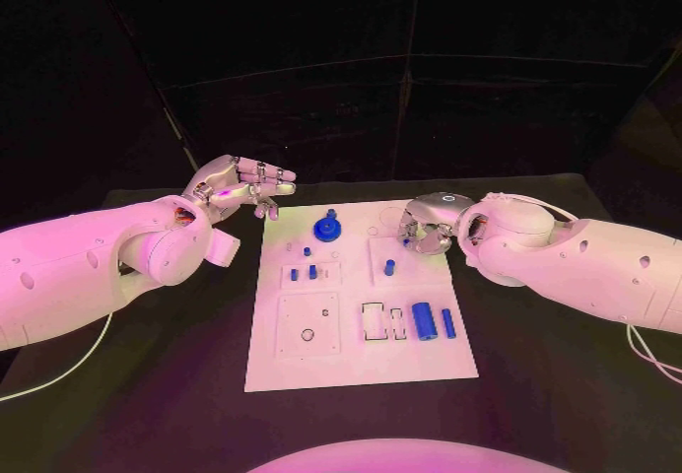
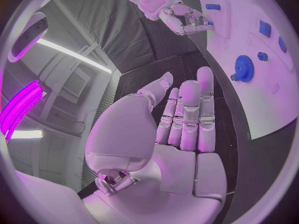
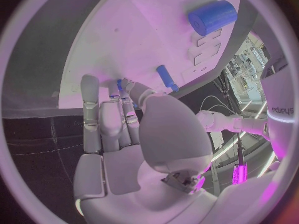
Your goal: Assemble the parts on the task board
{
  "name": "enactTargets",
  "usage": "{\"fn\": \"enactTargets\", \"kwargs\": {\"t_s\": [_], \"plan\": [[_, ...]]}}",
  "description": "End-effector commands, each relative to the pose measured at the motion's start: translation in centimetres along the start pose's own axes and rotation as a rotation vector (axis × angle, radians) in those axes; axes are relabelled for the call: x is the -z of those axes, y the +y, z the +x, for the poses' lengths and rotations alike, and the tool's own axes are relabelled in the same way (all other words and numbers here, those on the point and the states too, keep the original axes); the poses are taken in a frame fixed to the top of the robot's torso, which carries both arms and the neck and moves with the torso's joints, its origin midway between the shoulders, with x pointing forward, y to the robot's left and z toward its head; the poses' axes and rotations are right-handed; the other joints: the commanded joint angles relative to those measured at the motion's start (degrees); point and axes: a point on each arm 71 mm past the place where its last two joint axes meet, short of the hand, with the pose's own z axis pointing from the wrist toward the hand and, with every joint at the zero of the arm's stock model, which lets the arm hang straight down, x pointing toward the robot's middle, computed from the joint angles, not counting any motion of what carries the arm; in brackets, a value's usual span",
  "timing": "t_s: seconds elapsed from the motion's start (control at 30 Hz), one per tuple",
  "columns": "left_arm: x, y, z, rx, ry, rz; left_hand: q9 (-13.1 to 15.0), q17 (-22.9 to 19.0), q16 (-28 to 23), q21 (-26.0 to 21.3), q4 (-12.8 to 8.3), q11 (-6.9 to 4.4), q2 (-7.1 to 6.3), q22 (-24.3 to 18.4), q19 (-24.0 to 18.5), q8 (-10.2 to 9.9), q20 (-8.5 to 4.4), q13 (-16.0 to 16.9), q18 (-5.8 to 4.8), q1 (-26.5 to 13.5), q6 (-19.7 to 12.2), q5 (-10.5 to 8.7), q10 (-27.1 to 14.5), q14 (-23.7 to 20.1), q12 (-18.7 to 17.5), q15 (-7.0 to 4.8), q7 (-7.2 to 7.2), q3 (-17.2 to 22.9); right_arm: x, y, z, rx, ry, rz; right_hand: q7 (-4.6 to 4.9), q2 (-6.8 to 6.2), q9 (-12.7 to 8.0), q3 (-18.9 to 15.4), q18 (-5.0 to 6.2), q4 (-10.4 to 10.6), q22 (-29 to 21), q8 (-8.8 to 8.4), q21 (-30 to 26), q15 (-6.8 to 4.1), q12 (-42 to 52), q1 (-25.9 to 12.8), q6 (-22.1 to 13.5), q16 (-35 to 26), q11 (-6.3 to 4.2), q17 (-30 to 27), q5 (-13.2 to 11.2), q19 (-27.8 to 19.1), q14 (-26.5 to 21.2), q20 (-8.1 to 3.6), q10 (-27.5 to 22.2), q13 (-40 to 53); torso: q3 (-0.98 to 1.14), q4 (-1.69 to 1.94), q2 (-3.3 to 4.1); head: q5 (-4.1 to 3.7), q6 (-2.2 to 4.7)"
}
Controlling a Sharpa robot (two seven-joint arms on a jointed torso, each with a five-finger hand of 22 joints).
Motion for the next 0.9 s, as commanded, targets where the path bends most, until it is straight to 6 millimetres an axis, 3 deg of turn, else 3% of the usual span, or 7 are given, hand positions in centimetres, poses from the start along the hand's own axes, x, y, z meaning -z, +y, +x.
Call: {"fn": "enactTargets", "kwargs": {"t_s": [0.03, 0.67, 0.9], "plan": [[0.0, -0.2, 0.1, 0.007, 0.007, 0.019, 0.1, -0.1, -0.3, -0.3, 0.2, 0.26, 0.61, -0.1, -0.4, 0.1, 0.14, -0.1, 0.36, 0.0, 0.3, -0.11, -0.1, -0.4, 0.3, 0.02, 0.06, 0.2, 0.1, 0.4, -0.2, 0.020, -0.032, -0.015, -0.05, -0.18, 0.1, 0.5, -0.44, 0.0, 0.2, 0.39, 0.4, -0.54, -0.3, -0.3, 0.4, 0.2, 0.10, 0.1, -0.1, -0.3, 1.6, -0.19, 0.5, 0.0, 0.02, 0.01, 0.02, -0.02, 0.05], [0.0, -0.2, -0.1, 0.006, 0.003, 0.019, 0.1, -0.1, -0.3, -0.4, 0.2, 0.28, 0.63, -0.1, -0.4, 0.1, 0.14, -0.1, 0.36, 0.0, 0.3, -0.11, -0.2, -0.5, 0.3, 0.03, 0.08, 0.2, 1.3, 0.7, -0.9, 0.009, -0.115, -0.039, -0.12, -0.38, 0.1, 1.3, -0.53, -0.4, 0.9, 0.45, 1.1, -0.63, -0.4, -0.3, 0.9, 0.6, 0.01, 0.4, 0.2, -0.2, 1.6, -0.29, 1.0, 0.0, -0.04, 0.05, 0.02, -0.25, 0.18], [0.1, -0.2, -0.2, 0.005, -0.002, 0.018, 0.1, -0.1, -0.3, -0.4, 0.2, 0.28, 0.63, -0.1, -0.4, 0.1, 0.14, -0.1, 0.36, 0.0, 0.3, -0.11, -0.2, -0.5, 0.3, 0.03, 0.08, 0.2, 2.6, 1.0, -1.1, -0.023, -0.127, -0.054, -0.13, -0.48, 0.1, 1.4, -0.54, -0.4, 1.0, 0.46, 1.2, -0.65, -0.4, -0.4, 1.0, 0.7, -0.01, 0.4, 0.3, -0.2, 1.6, -0.30, 1.1, 0.0, -0.05, 0.07, 0.03, 0.33, 0.01]]}}
